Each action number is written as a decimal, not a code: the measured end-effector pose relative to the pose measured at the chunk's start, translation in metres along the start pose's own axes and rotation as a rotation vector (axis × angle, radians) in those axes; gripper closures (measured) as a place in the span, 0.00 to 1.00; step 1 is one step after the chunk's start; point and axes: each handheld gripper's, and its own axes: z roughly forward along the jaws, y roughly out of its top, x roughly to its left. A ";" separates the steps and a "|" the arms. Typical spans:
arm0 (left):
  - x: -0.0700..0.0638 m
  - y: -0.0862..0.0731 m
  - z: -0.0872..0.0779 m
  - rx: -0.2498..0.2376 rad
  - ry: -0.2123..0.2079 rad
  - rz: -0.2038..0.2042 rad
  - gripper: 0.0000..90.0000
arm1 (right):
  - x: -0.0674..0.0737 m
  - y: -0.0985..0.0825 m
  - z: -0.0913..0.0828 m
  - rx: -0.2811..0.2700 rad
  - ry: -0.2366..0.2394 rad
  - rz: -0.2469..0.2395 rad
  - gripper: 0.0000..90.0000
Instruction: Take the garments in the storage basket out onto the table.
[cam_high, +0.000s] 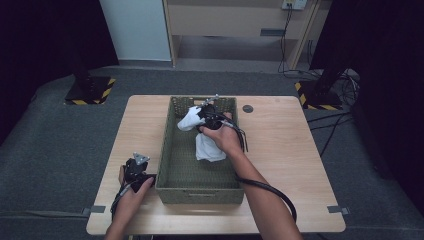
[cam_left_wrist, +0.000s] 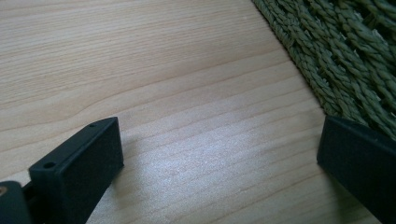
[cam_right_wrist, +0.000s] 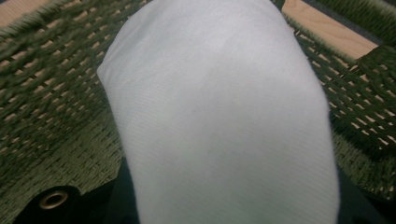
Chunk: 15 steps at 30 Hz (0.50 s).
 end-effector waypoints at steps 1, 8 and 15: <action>0.000 0.000 0.000 -0.001 0.000 -0.001 0.00 | 0.000 0.001 -0.003 -0.007 -0.001 -0.004 0.64; 0.000 0.000 0.000 0.000 -0.001 0.002 0.00 | 0.001 0.006 -0.021 -0.032 -0.009 -0.013 0.63; 0.000 0.000 0.000 0.000 -0.001 0.002 0.00 | 0.001 0.009 -0.033 -0.046 -0.019 -0.027 0.63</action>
